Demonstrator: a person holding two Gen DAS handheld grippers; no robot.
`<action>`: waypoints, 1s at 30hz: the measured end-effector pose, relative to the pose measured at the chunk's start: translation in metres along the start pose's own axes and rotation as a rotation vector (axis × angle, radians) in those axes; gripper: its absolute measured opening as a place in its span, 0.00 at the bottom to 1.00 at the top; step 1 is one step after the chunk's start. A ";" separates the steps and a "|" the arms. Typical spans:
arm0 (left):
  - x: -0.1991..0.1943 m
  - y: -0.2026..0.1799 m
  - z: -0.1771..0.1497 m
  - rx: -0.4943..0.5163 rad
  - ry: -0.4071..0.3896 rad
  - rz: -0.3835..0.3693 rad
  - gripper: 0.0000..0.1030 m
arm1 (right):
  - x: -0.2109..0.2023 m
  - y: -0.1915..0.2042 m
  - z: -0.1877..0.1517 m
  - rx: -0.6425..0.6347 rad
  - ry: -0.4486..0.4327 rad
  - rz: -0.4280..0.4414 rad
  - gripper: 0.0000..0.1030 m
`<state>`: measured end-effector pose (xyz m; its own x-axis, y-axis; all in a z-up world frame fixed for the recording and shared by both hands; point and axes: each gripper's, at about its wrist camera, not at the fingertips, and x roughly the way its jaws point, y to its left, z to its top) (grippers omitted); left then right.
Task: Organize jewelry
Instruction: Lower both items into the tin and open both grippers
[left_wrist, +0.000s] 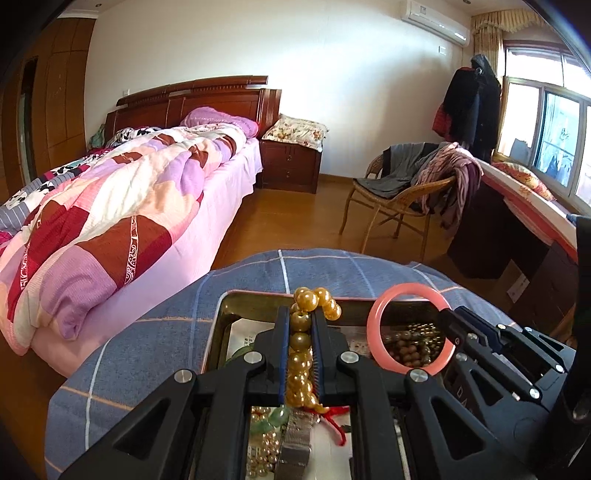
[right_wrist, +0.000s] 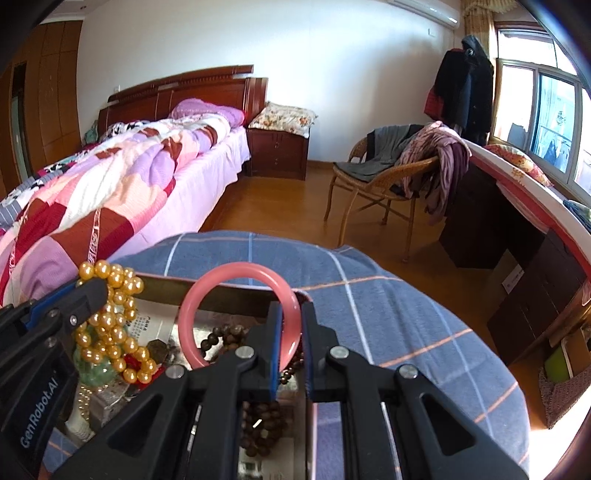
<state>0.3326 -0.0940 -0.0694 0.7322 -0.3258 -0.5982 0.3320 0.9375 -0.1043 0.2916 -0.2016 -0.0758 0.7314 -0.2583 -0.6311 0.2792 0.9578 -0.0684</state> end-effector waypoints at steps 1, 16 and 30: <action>0.003 -0.001 0.000 0.002 0.004 0.004 0.10 | 0.001 0.000 -0.001 -0.004 0.004 0.000 0.12; 0.027 -0.003 -0.016 0.041 0.059 0.073 0.10 | 0.014 0.002 -0.005 -0.048 0.012 0.014 0.13; 0.007 -0.003 -0.013 0.010 -0.015 0.114 0.55 | -0.003 -0.004 -0.003 0.018 -0.039 0.093 0.46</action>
<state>0.3286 -0.0978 -0.0839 0.7741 -0.2189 -0.5940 0.2518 0.9674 -0.0284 0.2862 -0.2042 -0.0762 0.7783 -0.1732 -0.6036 0.2199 0.9755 0.0036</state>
